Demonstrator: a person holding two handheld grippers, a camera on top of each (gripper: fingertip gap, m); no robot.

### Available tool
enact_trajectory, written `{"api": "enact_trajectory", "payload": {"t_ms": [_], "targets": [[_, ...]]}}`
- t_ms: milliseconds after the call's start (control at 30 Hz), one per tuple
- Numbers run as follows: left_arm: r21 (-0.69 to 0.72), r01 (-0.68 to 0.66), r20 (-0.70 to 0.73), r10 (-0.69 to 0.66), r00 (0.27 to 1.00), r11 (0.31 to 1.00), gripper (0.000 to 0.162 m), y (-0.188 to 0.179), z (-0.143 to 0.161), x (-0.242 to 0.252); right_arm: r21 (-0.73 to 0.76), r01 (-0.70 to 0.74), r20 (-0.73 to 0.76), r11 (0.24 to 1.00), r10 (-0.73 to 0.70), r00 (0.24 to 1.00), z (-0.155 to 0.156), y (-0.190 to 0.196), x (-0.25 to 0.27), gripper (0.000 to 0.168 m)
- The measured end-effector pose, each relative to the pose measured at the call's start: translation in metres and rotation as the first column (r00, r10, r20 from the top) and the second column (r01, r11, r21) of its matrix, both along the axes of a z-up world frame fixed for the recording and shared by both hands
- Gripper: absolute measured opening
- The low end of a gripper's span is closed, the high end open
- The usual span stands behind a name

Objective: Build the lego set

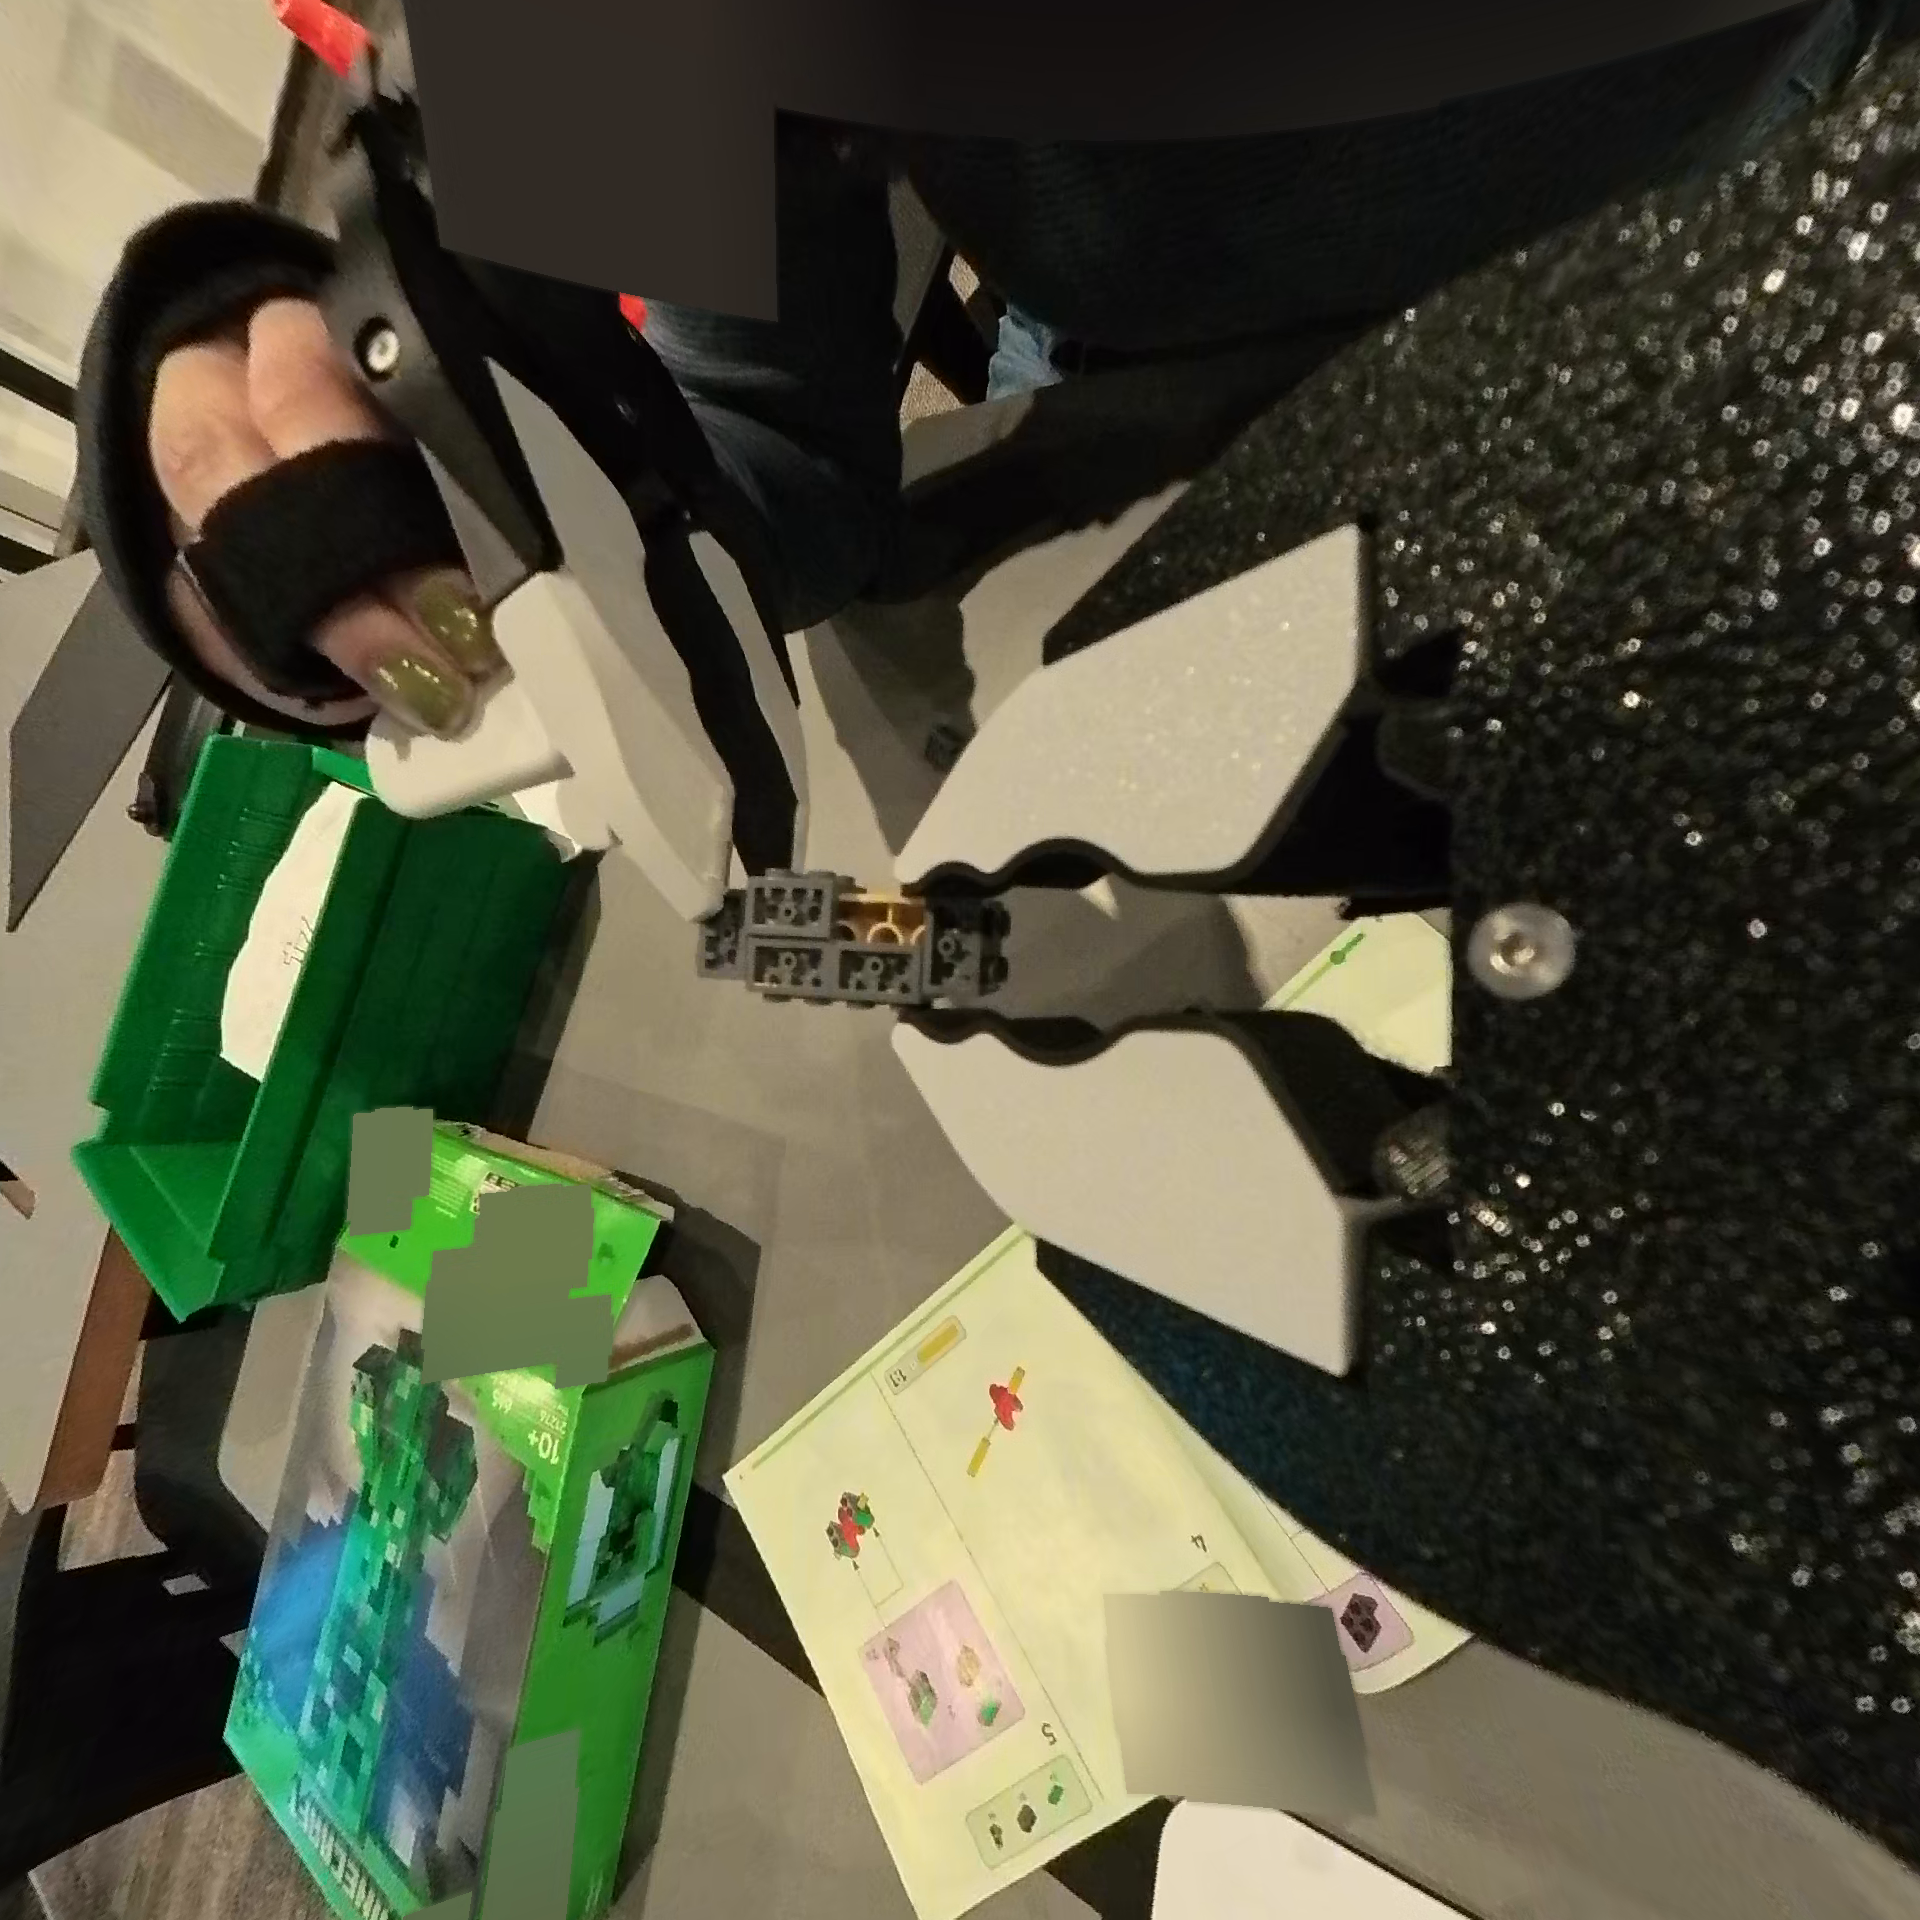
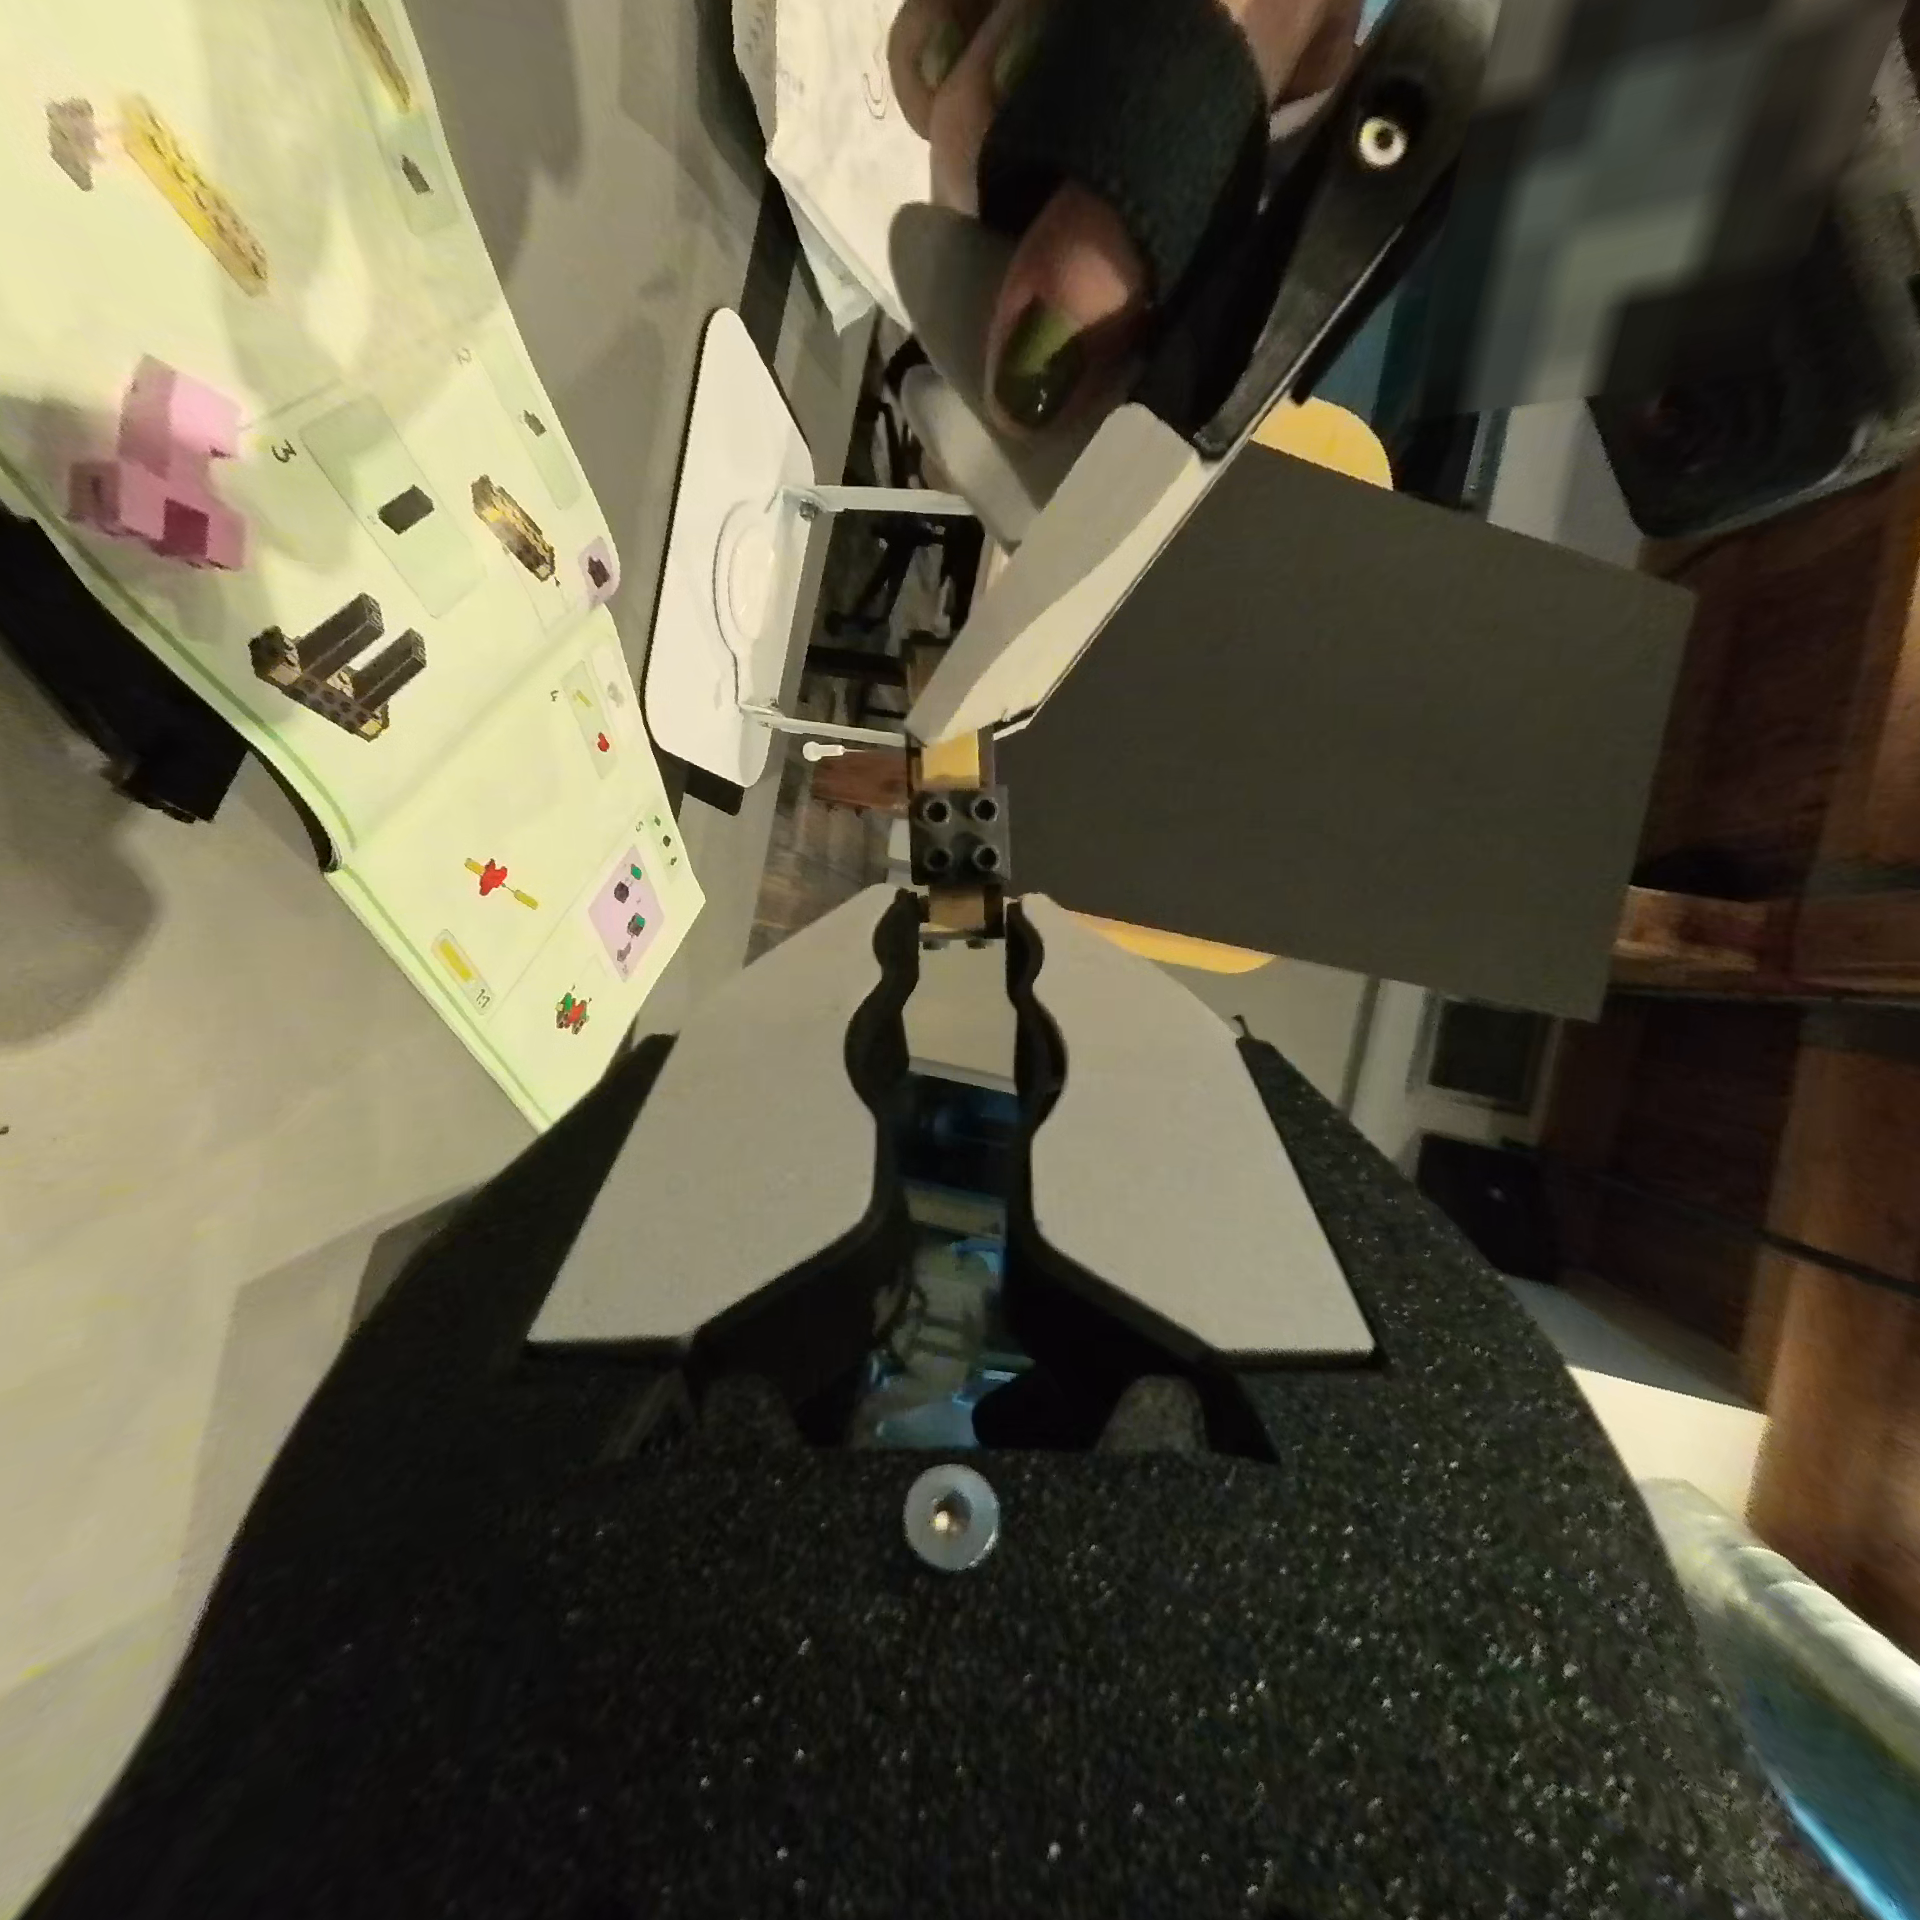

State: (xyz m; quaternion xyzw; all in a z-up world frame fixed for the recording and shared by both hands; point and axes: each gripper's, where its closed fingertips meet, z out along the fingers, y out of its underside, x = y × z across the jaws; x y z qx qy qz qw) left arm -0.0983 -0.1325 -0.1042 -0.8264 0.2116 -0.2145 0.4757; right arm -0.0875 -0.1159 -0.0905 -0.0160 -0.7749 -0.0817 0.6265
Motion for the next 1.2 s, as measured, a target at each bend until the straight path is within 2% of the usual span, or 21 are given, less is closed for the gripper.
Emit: {"api": "enact_trajectory", "payload": {"t_ms": [567,767,1000,1100,1200], "targets": [[-0.008,0.001,0.002,-0.001,1.0,1.0,0.02,0.0,-0.002,0.0,0.082,-0.003,0.003,0.997,0.003,1.0,-0.002,0.0,-0.001,0.015],[0.043,-0.002,-0.013,0.003,1.0,0.999,0.02,0.002,0.004,0.001,0.075,-0.006,-0.025,0.997,0.008,1.0,0.003,0.001,0.001,0.015],[0.098,-0.032,-0.018,0.034,0.999,0.995,0.032,0.007,0.013,0.002,0.043,-0.003,-0.046,0.999,0.005,0.999,0.009,0.004,0.004,0.015],[0.167,-0.057,-0.064,0.068,0.996,0.984,0.045,0.008,0.021,-0.001,0.017,0.016,-0.052,1.0,-0.015,0.999,0.011,0.008,0.005,0.014],[0.391,-0.058,-0.208,0.149,0.967,0.918,0.049,0.01,0.046,-0.007,-0.051,0.049,-0.053,0.997,-0.052,0.997,0.015,0.016,0.007,0.015]]}}
